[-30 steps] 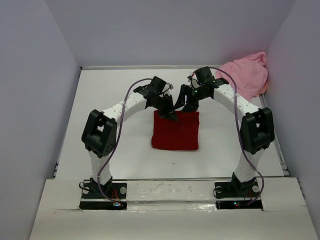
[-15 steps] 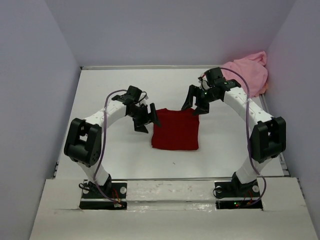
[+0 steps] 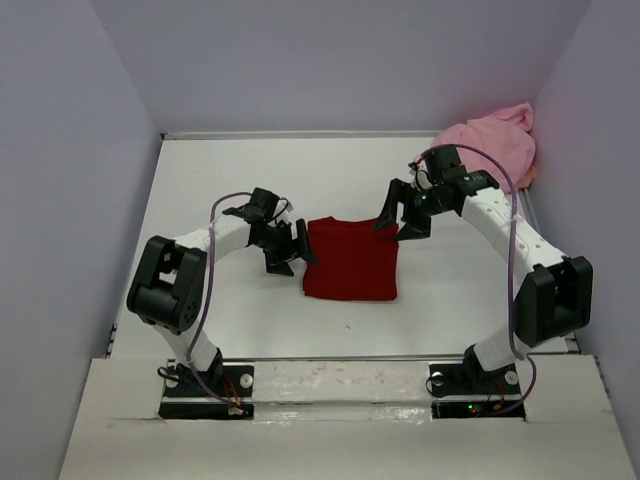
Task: Fold and stack the t-shirts
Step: Smooth out wrinkles on the folded tshirt, then put the neatly folded tshirt into the corner of the board with the left arm
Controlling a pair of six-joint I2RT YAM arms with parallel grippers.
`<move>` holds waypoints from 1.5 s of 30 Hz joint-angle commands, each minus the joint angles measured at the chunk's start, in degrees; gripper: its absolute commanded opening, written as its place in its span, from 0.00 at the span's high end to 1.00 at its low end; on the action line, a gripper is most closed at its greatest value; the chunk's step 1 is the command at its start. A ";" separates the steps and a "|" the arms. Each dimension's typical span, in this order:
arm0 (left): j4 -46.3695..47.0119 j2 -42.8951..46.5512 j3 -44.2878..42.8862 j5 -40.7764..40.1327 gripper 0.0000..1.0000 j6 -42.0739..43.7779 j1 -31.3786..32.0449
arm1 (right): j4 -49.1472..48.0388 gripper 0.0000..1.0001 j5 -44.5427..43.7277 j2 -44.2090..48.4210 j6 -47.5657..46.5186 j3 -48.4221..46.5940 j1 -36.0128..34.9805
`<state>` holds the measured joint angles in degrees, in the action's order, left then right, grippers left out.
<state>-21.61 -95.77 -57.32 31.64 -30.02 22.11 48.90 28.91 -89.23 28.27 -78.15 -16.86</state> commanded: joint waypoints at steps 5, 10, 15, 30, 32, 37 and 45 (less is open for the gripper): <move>9.03 -4.25 2.91 0.62 0.14 0.75 0.13 | -0.04 0.22 -0.61 4.77 0.55 1.68 -0.10; 12.46 -6.53 2.74 -0.44 0.15 0.40 0.13 | -0.13 0.22 -1.39 7.31 1.17 2.30 0.42; 14.13 -8.29 2.48 -0.70 0.19 0.14 0.22 | -0.13 0.22 -1.66 9.42 1.87 3.70 0.43; 15.19 -11.55 1.69 -2.72 0.50 0.14 1.80 | -0.39 0.22 -1.66 11.36 2.75 6.17 0.43; 15.28 -11.99 1.51 -2.90 0.51 0.14 2.15 | -0.39 0.22 -1.57 11.27 2.67 6.08 0.43; 15.28 -13.22 1.07 -3.51 0.54 -0.04 3.11 | -0.48 0.22 -1.40 11.18 2.67 6.08 0.43; 14.23 -13.83 0.19 -5.00 0.55 -0.57 3.64 | -0.65 0.22 -1.31 10.92 2.58 6.26 0.43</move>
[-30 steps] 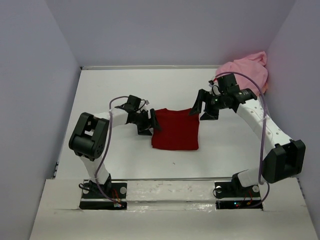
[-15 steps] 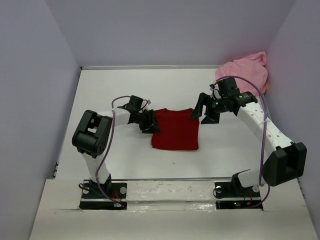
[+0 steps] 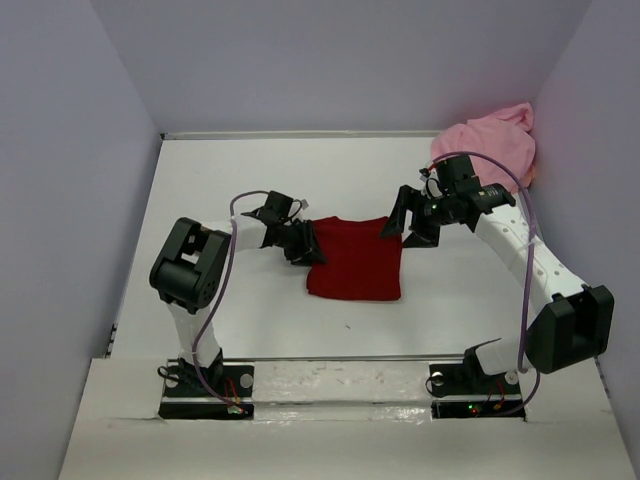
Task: Fold and stack the t-shirts
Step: Put the neatly folded tshirt into the corner of the board with the left arm
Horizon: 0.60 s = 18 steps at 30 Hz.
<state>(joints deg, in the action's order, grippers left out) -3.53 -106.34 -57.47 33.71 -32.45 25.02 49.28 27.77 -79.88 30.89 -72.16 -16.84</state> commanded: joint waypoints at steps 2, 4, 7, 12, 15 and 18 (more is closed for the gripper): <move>-4.64 -3.52 -0.36 -7.96 0.58 2.04 0.65 | -0.94 0.22 -0.17 1.57 -0.13 0.27 0.41; -5.43 -3.78 -0.97 -8.66 0.73 2.04 0.65 | -0.94 0.22 -0.17 1.57 -0.13 0.35 0.41; -5.87 -4.40 -1.85 -9.63 0.85 1.77 0.74 | -0.94 0.22 -0.35 1.65 -0.13 0.27 0.41; -7.63 -6.50 -4.13 -11.21 1.00 1.25 0.47 | -0.94 0.22 -0.44 1.83 -0.22 0.27 0.41; -8.25 -7.56 -5.10 -11.21 1.00 0.72 -0.14 | -0.94 0.22 -0.35 1.92 -0.13 0.44 0.41; -8.51 -8.00 -6.60 -11.48 1.00 0.28 -1.02 | -0.94 0.22 -0.35 2.27 -0.05 0.70 0.41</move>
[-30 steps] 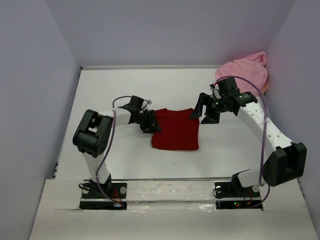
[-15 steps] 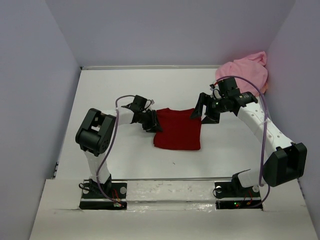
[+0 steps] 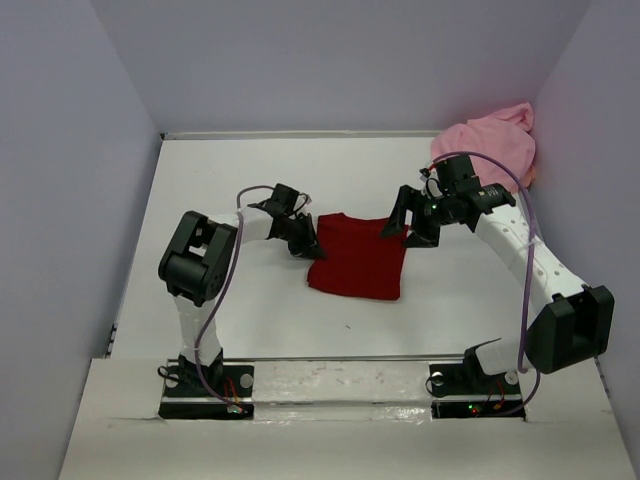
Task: Fold and stack the t-shirts
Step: Put the neatly folded tshirt into the corner of the board with the left arm
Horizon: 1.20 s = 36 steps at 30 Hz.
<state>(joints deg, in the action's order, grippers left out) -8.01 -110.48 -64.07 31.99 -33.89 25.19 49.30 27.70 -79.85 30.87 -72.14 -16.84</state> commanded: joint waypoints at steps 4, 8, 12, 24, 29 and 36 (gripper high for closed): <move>-5.52 -5.88 -4.20 -9.49 1.00 1.72 -4.00 | -0.96 0.22 -0.19 2.60 0.06 1.21 0.41; -8.07 -8.17 -9.65 -9.75 1.00 2.33 -6.81 | -0.87 0.22 -0.11 2.77 0.15 1.47 0.93; -12.90 -10.63 -16.86 -10.98 1.00 4.00 -9.80 | -0.96 0.22 -0.02 3.04 0.42 1.65 0.93; -27.58 -18.63 -36.20 -15.46 1.00 10.77 -18.50 | -0.96 0.22 0.60 3.48 0.59 2.00 0.93; -34.25 -21.70 -44.20 -20.38 1.00 13.41 -21.14 | -0.96 0.22 1.12 3.39 0.59 2.00 0.93; -38.13 -24.08 -51.93 -24.60 1.00 14.81 -26.93 | -0.87 0.22 1.91 3.48 0.33 2.44 0.93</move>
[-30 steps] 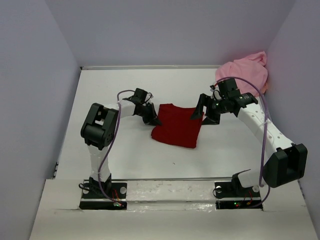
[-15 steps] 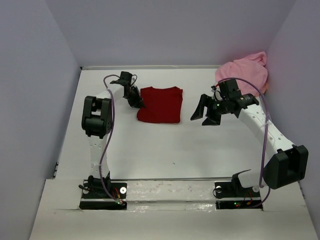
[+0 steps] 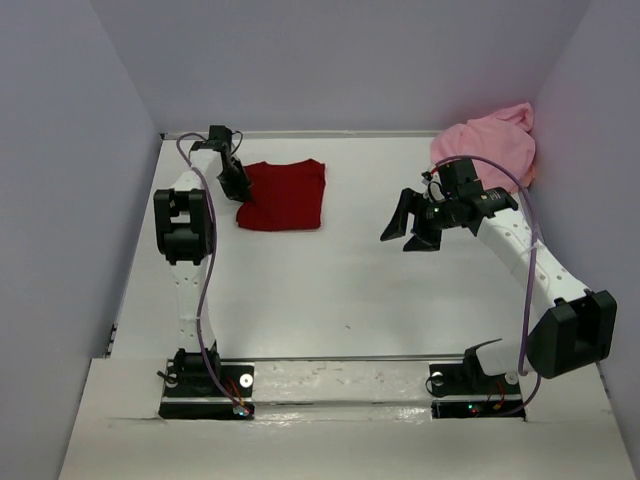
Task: Fold and stack the t-shirts
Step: Put the neatly folded tshirt into the corner of the board with the left arm
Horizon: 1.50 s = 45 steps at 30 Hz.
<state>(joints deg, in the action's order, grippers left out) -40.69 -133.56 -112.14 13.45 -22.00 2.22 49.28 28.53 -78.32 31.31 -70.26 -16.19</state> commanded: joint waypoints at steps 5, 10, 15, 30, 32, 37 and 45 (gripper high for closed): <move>-8.35 -3.89 -10.89 -9.93 1.00 4.94 -7.66 | -0.15 0.22 1.44 2.39 -0.11 1.00 0.28; -10.20 -6.80 -16.79 -14.75 1.00 7.76 -10.04 | 0.56 0.22 1.44 2.83 -0.55 1.44 0.28; -8.97 -8.91 -18.90 -17.05 1.00 11.27 -10.74 | 1.52 0.22 1.53 2.56 -0.90 1.09 0.28; -5.38 -13.31 -26.38 -31.11 1.00 16.63 -13.03 | 7.49 0.22 2.40 -1.91 -2.92 -6.11 0.28; -4.49 -13.66 -26.55 -31.90 1.00 17.16 -13.03 | 8.64 0.22 2.49 -2.44 -3.36 -7.08 0.28; -1.42 -14.27 -27.52 -35.07 1.00 18.22 -13.03 | 9.87 0.22 2.93 -3.68 -3.71 -8.75 0.28; 3.50 -16.12 -30.86 -38.77 1.00 20.24 -13.47 | 11.72 0.22 2.76 -4.12 -3.71 -9.90 0.28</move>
<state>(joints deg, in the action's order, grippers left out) -40.91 -150.08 -140.44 -21.43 -3.42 -10.52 58.96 30.63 -82.61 28.32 -77.25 -16.19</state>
